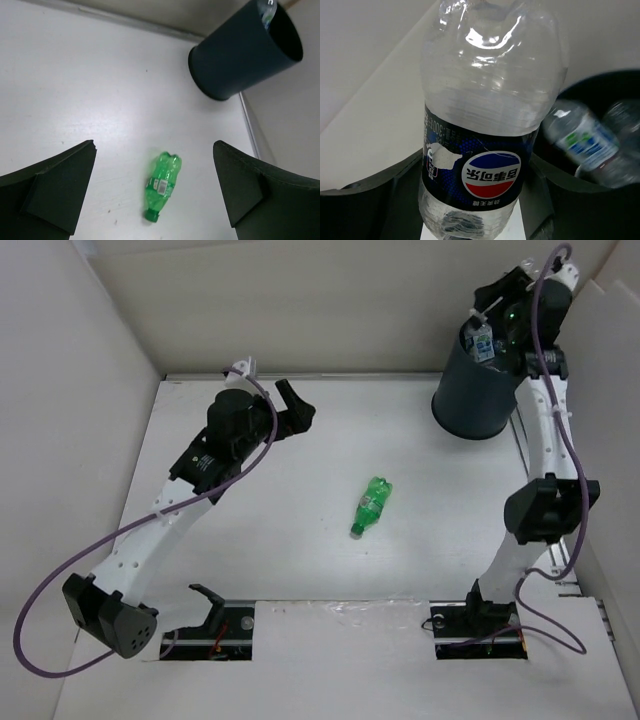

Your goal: Put the plastic bottles in the bin

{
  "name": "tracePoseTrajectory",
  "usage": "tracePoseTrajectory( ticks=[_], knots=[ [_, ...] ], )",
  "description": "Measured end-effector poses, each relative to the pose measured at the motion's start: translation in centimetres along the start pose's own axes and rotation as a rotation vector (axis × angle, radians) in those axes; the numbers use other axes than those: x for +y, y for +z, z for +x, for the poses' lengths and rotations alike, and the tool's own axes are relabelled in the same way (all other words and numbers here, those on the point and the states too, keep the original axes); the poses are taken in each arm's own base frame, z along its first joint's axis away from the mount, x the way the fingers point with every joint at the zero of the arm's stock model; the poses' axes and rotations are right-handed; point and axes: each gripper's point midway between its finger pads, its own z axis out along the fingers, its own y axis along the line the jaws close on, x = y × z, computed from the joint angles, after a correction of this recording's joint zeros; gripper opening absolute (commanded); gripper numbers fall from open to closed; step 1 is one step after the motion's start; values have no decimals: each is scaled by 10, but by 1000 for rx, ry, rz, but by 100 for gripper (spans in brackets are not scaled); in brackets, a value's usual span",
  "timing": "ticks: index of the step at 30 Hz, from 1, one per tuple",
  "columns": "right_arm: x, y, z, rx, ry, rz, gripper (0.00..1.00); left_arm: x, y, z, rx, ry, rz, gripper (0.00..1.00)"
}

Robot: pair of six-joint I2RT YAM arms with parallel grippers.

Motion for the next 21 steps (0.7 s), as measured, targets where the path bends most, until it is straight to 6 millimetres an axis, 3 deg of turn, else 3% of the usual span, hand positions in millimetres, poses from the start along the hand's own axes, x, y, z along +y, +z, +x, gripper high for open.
tracePoseTrajectory(
  ticks=[2,4,8,11,13,15,16,21],
  knots=[
    [-25,17,-25,-53,-3,72,0,3,4,15,48,29,13,100],
    [-59,28,-32,-61,-5,168,0,3,5,24,78,49,29,100],
    [-131,39,-15,-7,-4,353,2,-1,7,31,108,67,64,100],
    [-166,40,6,52,-11,445,8,-4,11,37,131,79,89,100],
    [-179,41,20,92,-22,477,55,-8,15,42,155,87,118,100],
    [-186,42,30,121,-31,492,75,-11,19,50,184,91,147,100],
    [-188,42,33,129,-37,499,100,-13,20,53,197,94,161,100],
    [-182,38,26,120,-57,512,100,-19,25,66,248,113,217,100]
  ],
)
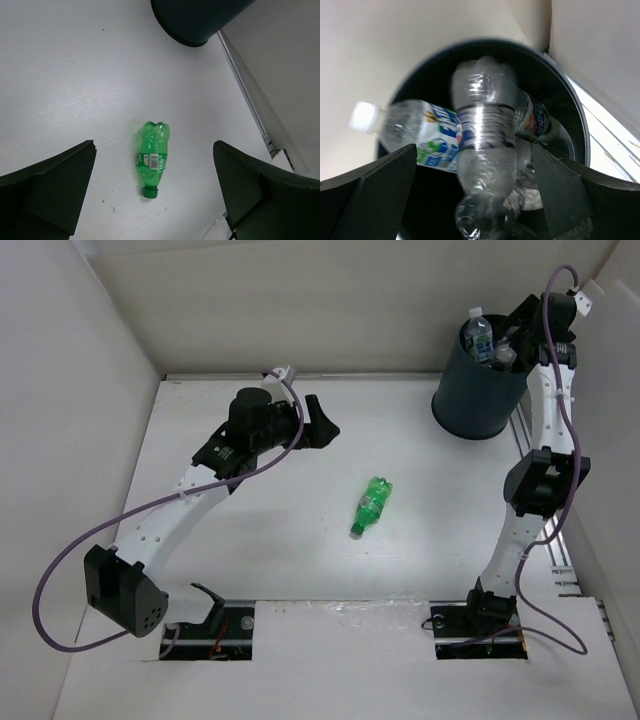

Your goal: Put the plastic bottles in the bin

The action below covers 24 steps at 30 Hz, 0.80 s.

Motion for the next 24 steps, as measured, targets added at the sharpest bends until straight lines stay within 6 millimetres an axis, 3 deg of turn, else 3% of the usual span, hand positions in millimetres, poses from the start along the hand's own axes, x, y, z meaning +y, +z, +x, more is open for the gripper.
tracePoseTrajectory(
  ticks=[6,9,11,14,20,24],
  knots=[
    [9,-15,-32,-79,15,-10,100,3,26,21,77,7,38,100],
    [6,-24,-35,-77,19,11,100,6,51,43,141,26,17,100],
    [1,-36,-32,-68,16,33,100,-3,71,65,199,49,19,100],
    [2,-73,-13,-35,-7,32,100,-13,100,95,273,65,23,100],
    [11,-192,47,30,-43,-135,100,-1,147,143,368,87,-59,100],
    [9,-242,54,-10,-5,-241,100,7,170,168,414,100,-121,100]
  ],
)
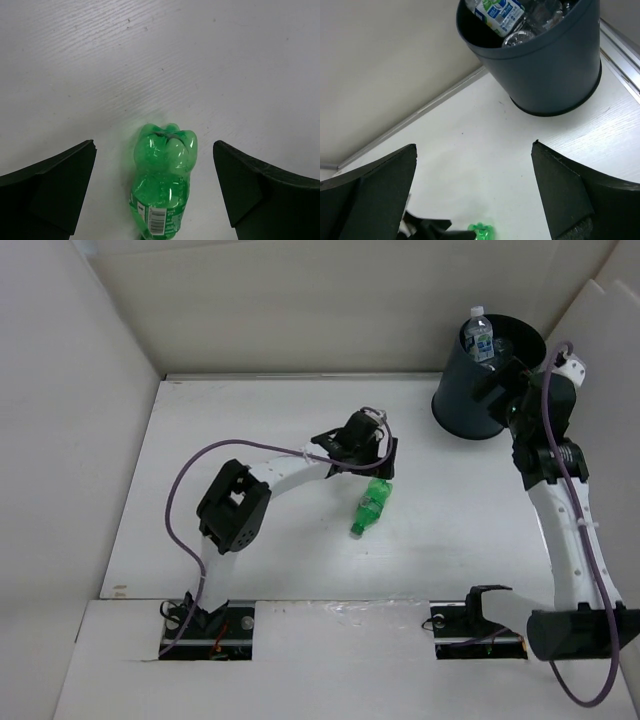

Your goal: Put the plastic bottles in the bin

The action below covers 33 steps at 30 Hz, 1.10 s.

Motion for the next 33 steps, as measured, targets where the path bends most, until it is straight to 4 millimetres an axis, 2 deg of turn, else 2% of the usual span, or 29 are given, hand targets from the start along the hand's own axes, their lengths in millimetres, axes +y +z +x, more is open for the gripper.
tracePoseTrajectory(
  ticks=[2,5,9,12,16,20,21,26,29,31,33],
  knots=[
    [0,-14,5,-4,12,-26,100,-2,12,8,22,4,-27,100],
    [6,-25,10,1,14,-59,100,-4,25,23,48,12,-64,98],
    [12,-34,11,3,13,-91,100,-5,31,44,91,7,-113,95],
    [15,-41,8,-7,16,-110,100,-2,30,51,102,-8,-146,91],
    [21,-48,15,3,13,-143,100,4,31,51,96,-28,-181,77],
    [23,-49,33,46,1,-166,100,13,39,60,114,-39,-211,48],
    [24,-49,38,60,-2,-172,100,13,42,58,110,-39,-218,36],
    [21,-57,52,92,-8,-195,100,13,46,54,109,-45,-235,0],
    [28,-71,56,97,-6,-273,100,16,44,54,116,-55,-255,0],
    [38,-78,72,138,-13,-375,100,19,41,53,116,-67,-269,0],
    [44,-81,97,203,-21,-470,100,21,33,48,100,-80,-273,0]
  ],
)
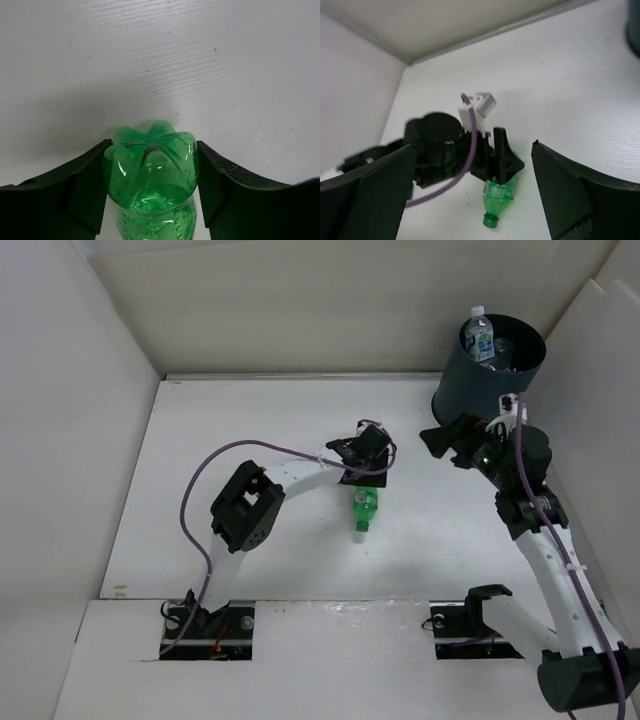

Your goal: Put the plastic bottles in the bin

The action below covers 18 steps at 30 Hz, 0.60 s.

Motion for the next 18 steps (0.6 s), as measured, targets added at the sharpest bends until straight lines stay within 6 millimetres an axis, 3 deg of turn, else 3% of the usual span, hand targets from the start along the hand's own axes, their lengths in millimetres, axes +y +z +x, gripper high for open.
tracePoseTrajectory(
  ticks=[3,6,8,10,13,16,18],
  knots=[
    [6,12,45,113,15,-124,100,-2,-32,-23,-73,-31,47,0],
    [10,18,96,244,36,-208,100,-16,-89,-66,-208,-63,149,0],
    [27,17,121,308,26,-281,100,-34,-135,-100,-315,-81,238,0],
    [40,16,125,312,12,-326,100,-50,-177,-130,-414,-95,323,0],
    [63,15,121,277,-14,-412,100,-67,-219,-152,-498,-99,416,0],
    [76,21,118,246,-27,-455,99,-76,-232,-154,-510,-92,464,0],
    [80,28,122,244,-28,-462,90,-78,-233,-151,-499,-85,472,0]
  ],
)
